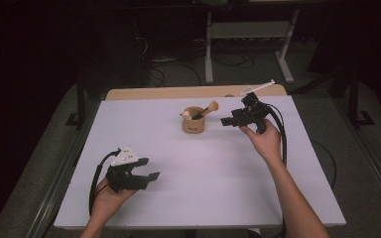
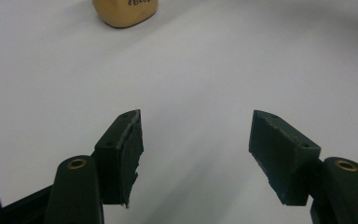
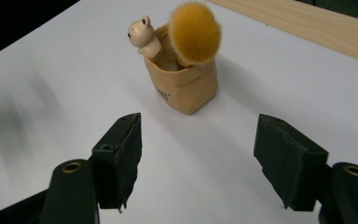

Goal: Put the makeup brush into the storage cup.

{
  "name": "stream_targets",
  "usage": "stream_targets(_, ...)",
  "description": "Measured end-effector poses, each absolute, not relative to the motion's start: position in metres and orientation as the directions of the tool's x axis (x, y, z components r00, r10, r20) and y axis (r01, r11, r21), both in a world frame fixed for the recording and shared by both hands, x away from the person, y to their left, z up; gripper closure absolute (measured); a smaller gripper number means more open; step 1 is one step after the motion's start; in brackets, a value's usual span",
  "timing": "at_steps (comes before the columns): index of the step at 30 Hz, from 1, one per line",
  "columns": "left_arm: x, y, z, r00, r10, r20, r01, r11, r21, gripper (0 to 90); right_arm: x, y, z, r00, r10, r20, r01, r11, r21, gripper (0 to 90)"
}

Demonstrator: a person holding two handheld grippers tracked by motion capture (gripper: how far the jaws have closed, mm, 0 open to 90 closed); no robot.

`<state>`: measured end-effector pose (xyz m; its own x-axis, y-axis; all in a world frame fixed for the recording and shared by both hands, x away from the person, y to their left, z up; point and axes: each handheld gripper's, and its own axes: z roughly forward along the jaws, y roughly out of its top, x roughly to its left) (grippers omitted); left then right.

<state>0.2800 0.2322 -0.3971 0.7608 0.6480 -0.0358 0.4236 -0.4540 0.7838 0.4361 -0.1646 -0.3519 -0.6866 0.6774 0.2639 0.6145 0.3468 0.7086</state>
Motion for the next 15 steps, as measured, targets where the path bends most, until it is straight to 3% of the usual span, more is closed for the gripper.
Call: stream_targets(15,0.281,0.236,-0.397,0.761,0.648,-0.02,0.422,-0.471,0.775,33.7,0.415,-0.168,-0.355,-0.707,0.67,0.226,0.59,0.382,0.712,30.6)
